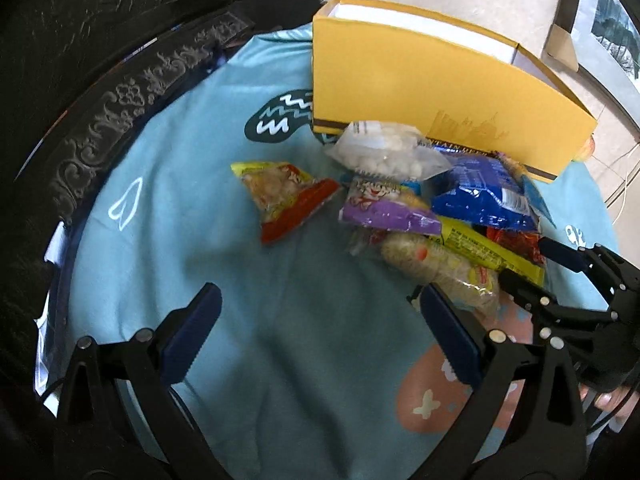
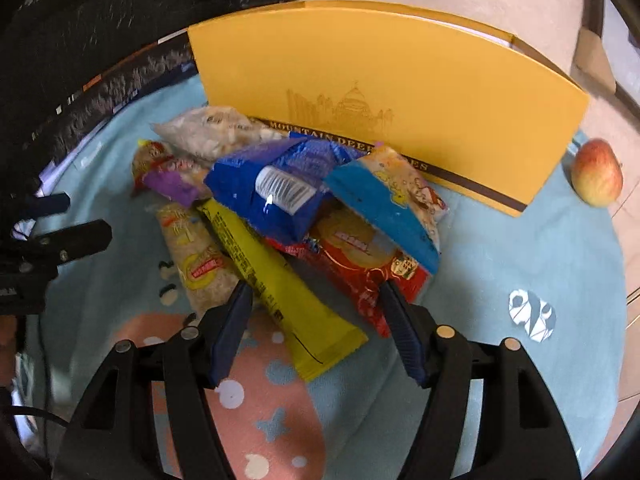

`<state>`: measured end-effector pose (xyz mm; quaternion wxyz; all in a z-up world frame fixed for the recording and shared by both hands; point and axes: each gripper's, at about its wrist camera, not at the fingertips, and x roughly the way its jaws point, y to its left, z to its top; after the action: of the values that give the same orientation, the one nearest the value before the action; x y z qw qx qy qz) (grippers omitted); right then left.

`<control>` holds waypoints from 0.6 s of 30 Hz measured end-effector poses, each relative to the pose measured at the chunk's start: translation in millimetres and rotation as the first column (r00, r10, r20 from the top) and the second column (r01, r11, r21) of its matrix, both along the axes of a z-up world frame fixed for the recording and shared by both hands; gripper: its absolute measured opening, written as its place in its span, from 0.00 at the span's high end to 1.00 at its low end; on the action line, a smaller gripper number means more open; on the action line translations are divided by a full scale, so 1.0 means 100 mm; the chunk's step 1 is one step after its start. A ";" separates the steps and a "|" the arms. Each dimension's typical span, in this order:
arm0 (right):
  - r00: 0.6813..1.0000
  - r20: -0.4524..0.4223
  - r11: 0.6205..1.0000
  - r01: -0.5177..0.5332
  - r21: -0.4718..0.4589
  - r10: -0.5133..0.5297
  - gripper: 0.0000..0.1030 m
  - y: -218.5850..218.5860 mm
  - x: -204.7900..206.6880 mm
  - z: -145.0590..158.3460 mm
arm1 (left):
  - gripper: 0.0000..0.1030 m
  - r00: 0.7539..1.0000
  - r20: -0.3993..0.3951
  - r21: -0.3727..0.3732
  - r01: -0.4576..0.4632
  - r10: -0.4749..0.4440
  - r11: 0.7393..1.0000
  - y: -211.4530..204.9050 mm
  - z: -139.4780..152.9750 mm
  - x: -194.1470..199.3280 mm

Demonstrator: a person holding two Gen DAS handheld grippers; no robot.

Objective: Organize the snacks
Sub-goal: 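Move both open grippers back down toward the remaining snacks on the cloth, then grasp the long bread-stick bag with the left gripper while the right grasps the yellow candy bar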

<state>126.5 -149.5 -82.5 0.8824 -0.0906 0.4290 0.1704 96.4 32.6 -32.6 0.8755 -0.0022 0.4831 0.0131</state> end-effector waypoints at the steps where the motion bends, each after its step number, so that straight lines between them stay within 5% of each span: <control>1: 1.000 0.014 0.999 -0.016 -0.032 0.016 0.35 0.05 -0.03 -0.01 | 0.02 1.000 -0.005 0.000 -0.001 0.001 1.000 0.00 -0.02 0.00; 4: 0.996 0.020 0.991 -0.082 -0.102 0.085 0.46 0.19 -0.17 -0.04 | 0.02 1.000 -0.025 -0.001 -0.006 0.006 1.000 -0.01 -0.06 0.03; 6: 0.993 -0.002 0.990 -0.120 -0.077 0.120 0.65 0.18 -0.27 -0.03 | 0.02 0.999 -0.034 -0.005 -0.002 0.002 1.000 -0.03 -0.08 0.04; 14: 0.990 -0.084 0.993 -0.111 0.032 0.114 0.68 0.10 -0.29 0.00 | 0.02 0.999 -0.050 0.007 0.006 -0.006 1.000 -0.12 -0.13 0.02; 18: 0.995 -0.051 0.996 -0.091 -0.024 0.089 0.55 0.25 -0.15 -0.03 | 0.02 0.998 -0.058 0.008 0.003 -0.002 1.000 -0.09 -0.13 0.00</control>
<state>111.1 -124.1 -85.7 0.8615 -0.1171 0.4488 0.2067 96.7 23.2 -45.9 0.8611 0.0025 0.5082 0.0141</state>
